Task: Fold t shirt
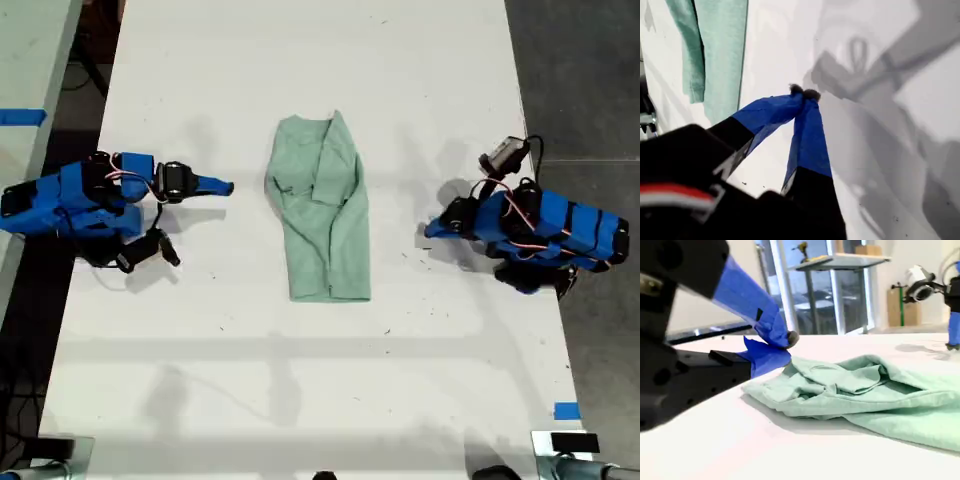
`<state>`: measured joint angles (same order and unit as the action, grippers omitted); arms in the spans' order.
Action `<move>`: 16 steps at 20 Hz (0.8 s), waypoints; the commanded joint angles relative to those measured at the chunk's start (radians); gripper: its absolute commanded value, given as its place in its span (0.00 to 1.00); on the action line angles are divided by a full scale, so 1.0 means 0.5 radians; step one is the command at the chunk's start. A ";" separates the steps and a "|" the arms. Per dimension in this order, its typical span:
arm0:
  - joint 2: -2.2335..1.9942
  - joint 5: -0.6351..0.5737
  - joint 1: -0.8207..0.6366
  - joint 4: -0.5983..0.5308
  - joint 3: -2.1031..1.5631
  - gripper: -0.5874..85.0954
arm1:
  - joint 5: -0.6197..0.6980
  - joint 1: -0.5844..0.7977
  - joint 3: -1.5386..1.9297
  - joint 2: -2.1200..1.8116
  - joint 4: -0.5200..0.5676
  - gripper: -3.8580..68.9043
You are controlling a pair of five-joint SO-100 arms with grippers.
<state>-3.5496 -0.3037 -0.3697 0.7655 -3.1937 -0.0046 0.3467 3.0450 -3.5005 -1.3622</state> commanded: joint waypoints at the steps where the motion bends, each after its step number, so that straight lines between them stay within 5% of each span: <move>1: -0.107 0.080 -0.028 0.074 -0.034 0.00 | -0.012 0.009 0.080 -0.025 -0.021 0.05; 16: -0.107 0.114 -0.077 0.120 -0.028 0.00 | -0.009 0.003 0.077 -0.025 -0.028 0.05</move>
<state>-3.5910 -0.2608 -0.4080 0.8130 -3.1983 -0.0046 0.3467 3.0450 -3.5005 -1.3683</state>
